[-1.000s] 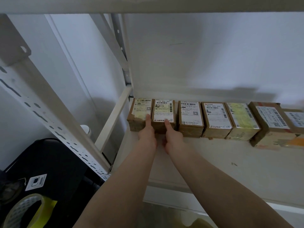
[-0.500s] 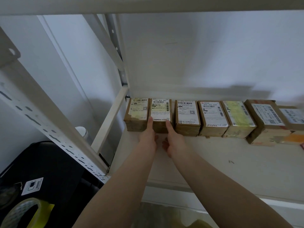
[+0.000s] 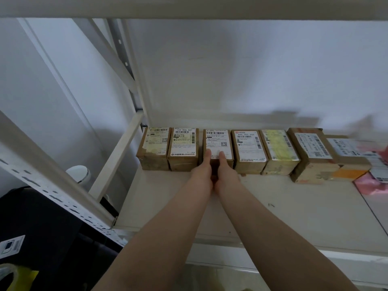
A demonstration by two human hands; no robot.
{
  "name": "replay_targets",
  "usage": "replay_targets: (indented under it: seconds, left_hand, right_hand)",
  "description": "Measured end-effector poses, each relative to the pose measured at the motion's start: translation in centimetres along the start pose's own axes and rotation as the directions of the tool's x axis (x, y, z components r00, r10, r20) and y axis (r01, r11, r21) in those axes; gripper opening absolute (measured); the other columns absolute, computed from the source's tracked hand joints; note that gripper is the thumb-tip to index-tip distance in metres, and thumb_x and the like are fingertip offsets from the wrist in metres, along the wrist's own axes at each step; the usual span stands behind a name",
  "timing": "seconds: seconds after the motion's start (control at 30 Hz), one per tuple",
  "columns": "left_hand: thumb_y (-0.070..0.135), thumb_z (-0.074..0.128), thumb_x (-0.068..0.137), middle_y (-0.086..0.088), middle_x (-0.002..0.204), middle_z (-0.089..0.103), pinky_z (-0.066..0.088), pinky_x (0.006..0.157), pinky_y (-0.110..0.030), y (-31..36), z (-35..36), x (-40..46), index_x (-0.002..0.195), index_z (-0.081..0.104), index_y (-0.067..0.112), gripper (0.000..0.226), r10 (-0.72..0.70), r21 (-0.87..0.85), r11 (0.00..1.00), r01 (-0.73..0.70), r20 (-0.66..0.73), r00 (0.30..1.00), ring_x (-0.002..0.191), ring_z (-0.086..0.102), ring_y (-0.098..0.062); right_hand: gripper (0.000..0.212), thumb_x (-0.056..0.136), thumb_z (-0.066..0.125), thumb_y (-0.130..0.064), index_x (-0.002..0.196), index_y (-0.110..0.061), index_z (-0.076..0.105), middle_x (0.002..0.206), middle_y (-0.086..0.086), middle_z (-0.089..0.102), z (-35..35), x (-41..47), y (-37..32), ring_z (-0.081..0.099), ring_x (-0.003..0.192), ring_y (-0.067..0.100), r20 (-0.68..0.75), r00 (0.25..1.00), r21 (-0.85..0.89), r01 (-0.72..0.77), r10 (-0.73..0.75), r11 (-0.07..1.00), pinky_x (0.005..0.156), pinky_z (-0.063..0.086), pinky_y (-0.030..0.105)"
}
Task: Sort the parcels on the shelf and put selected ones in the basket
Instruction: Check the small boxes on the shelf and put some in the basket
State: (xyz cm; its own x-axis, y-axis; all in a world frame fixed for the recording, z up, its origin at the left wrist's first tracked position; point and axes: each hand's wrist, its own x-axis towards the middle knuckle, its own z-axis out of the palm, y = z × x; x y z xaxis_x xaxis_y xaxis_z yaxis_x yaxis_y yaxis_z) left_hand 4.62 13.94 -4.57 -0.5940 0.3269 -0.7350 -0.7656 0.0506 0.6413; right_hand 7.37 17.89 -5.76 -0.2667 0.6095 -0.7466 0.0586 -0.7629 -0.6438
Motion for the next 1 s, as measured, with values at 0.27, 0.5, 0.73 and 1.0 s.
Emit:
replay_targets:
  seconds: [0.27, 0.5, 0.73, 1.0]
  left_hand:
    - [0.072, 0.084, 0.010, -0.011, 0.107, 0.072, 0.059, 0.079, -0.048, -2.2, -0.8, 4.1, 0.122, 0.061, 0.013, 0.128, 0.044, -0.057, 0.997, -0.048, -0.070, 0.997, 0.090, 0.071, -0.030]
    - [0.033, 0.079, 0.078, -0.017, 0.104, 0.072, 0.057, 0.053, -0.032, -1.7, -1.2, -0.2, 0.111, 0.066, 0.004, 0.046, 0.099, -0.149, 0.984, -0.096, 0.014, 0.995, 0.077, 0.070, -0.028]
    - [0.013, 0.071, 0.086, -0.011, 0.081, 0.069, 0.052, 0.044, -0.020, -2.5, -1.8, -2.0, 0.117, 0.064, -0.004, 0.036, 0.170, -0.217, 0.962, -0.167, -0.003, 0.985, 0.060, 0.069, -0.016]
    - [0.016, 0.070, 0.088, -0.016, 0.119, 0.068, 0.051, 0.058, -0.017, -2.9, -1.8, -3.5, 0.130, 0.059, 0.002, 0.045, 0.205, -0.241, 0.950, -0.200, -0.006, 0.979, 0.092, 0.067, -0.018]
  right_hand:
    - [0.096, 0.060, 0.089, -0.047, 0.131, -0.011, 0.037, 0.122, 0.017, 0.060, -1.7, 0.1, 0.4, 0.063, 0.106, 0.040, 0.029, 0.999, 0.040, 0.043, -0.044, 0.998, 0.090, 0.055, 0.056]
    - [0.079, 0.071, 0.087, -0.030, 0.136, -0.010, 0.047, 0.119, 0.014, 0.066, -3.1, -0.2, 1.0, 0.068, 0.100, 0.034, 0.140, 0.985, 0.087, 0.087, -0.099, 0.992, 0.085, 0.059, 0.051]
    - [0.065, 0.085, 0.074, -0.008, 0.140, -0.012, 0.040, 0.127, 0.009, 0.064, -4.5, -1.3, 1.3, 0.063, 0.113, 0.030, 0.192, 0.961, 0.136, 0.174, -0.198, 0.975, 0.096, 0.053, 0.051]
    - [0.037, 0.090, 0.070, -0.014, 0.122, -0.014, 0.054, 0.123, 0.011, 0.067, -5.2, -2.3, 1.2, 0.066, 0.108, 0.027, 0.223, 0.940, 0.144, 0.232, -0.260, 0.962, 0.094, 0.054, 0.043]
